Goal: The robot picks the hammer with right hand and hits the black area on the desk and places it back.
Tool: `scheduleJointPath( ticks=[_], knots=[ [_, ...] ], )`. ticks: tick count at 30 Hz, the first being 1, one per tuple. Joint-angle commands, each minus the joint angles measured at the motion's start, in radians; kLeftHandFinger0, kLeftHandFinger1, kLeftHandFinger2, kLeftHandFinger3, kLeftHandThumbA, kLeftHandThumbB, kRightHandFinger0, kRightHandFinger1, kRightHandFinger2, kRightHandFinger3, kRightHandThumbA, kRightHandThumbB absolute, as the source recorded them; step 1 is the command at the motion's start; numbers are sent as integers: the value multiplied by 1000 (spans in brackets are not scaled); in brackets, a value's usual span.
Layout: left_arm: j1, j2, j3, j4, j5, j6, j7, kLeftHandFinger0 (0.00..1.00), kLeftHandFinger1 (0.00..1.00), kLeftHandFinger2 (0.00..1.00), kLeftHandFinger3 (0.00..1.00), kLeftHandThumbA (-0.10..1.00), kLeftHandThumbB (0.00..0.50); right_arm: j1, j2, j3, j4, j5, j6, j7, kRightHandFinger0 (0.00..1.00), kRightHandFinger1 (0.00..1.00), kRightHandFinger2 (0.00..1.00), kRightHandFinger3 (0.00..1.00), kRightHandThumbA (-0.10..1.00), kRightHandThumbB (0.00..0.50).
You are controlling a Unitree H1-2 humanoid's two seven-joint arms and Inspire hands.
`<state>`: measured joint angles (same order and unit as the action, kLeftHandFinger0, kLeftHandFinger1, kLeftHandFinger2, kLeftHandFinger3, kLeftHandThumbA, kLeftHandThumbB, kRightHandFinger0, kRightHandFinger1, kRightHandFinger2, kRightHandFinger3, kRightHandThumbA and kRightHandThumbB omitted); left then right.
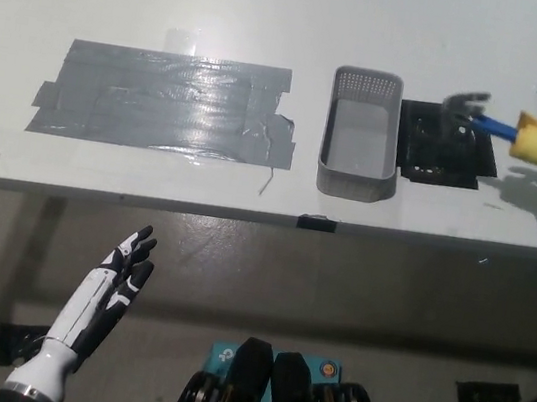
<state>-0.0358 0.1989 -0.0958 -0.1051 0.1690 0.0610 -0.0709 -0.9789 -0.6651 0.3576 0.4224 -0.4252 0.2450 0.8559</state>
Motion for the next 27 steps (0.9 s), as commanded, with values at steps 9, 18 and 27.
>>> scheduleJointPath(
  ticks=[9, 18, 27],
  knots=[
    [-24, 20, 9, -27, -12, -45, -16, 1000, 1000, 1000, 1000, 952, 0, -173, -41, 26, -45, -3, -40, 88, 121, 643, 931, 1000, -100, 124],
    [-27, 19, 12, -24, -14, -51, -9, 978, 1000, 1000, 1000, 941, 0, -292, -47, 33, -39, -50, 42, 111, 25, 564, 917, 1000, -100, 134],
    [-37, 27, 8, -25, -10, -48, -15, 970, 1000, 1000, 1000, 958, 0, -462, -121, -114, 156, 85, 11, 116, 13, 527, 896, 824, -100, 149]
  ],
)
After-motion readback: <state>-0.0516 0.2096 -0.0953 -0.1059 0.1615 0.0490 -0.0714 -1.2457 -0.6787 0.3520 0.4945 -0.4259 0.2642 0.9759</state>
